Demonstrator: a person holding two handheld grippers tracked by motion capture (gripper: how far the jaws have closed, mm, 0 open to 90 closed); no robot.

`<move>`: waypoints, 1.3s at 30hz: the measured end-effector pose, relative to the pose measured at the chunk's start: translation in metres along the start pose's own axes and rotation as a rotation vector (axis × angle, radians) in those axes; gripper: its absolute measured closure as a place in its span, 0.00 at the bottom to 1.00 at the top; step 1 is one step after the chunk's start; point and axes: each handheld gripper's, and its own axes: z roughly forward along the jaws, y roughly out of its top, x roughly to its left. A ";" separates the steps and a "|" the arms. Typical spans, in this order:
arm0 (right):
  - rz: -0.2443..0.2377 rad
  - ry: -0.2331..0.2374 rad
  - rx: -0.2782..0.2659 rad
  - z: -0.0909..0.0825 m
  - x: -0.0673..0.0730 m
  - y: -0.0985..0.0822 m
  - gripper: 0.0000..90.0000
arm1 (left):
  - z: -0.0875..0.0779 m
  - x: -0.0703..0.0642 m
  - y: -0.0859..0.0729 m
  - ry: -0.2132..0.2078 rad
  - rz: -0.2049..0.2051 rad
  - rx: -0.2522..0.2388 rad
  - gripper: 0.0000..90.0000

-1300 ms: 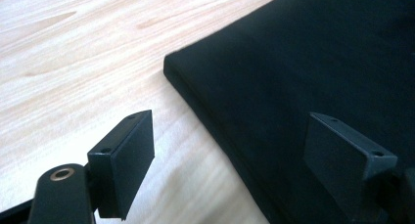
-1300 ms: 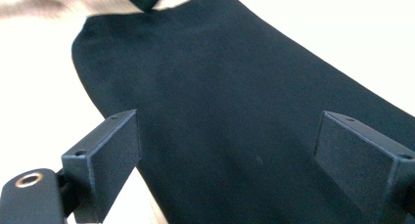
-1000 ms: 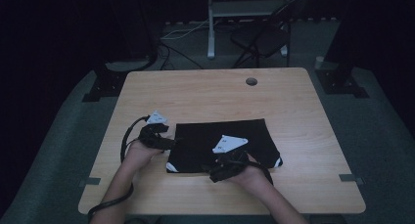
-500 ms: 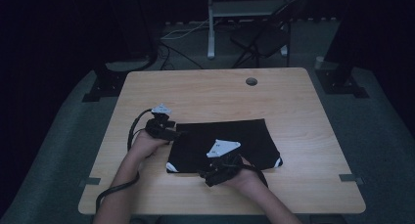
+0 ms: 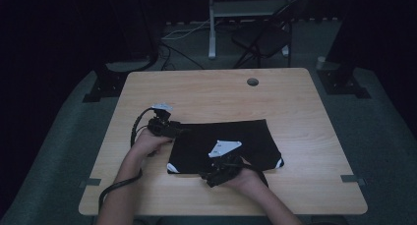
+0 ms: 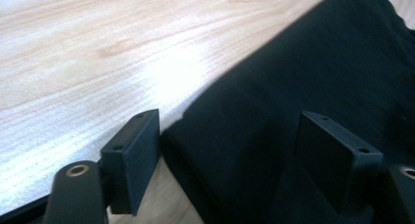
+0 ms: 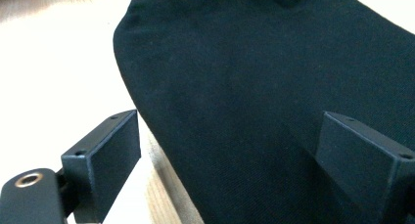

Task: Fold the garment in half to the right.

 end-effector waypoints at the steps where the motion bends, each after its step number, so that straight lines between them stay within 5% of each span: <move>1: 0.000 0.000 0.000 0.000 0.000 0.000 0.11 | 0.000 0.000 0.000 0.000 0.000 0.000 0.47; 2: -0.003 0.005 0.004 0.001 -0.001 0.000 0.11 | 0.000 -0.001 0.000 0.009 0.003 0.003 0.47; 7: 0.002 0.011 0.013 0.001 -0.001 0.000 0.11 | 0.002 -0.006 0.000 0.071 0.017 0.012 0.82; 10: -0.002 0.013 0.017 0.001 0.000 0.000 0.11 | 0.001 -0.011 -0.001 0.137 0.060 0.010 0.90; 20: -0.039 0.035 -0.026 -0.002 0.024 0.016 0.11 | 0.004 -0.025 0.003 0.239 0.064 0.048 0.91; 33: -0.169 0.020 0.007 0.038 0.065 0.053 0.15 | 0.004 -0.027 0.003 0.253 0.036 0.056 0.91; 39: -0.181 -0.022 0.032 0.057 0.071 0.060 0.15 | 0.004 -0.026 0.003 0.245 0.038 0.054 0.91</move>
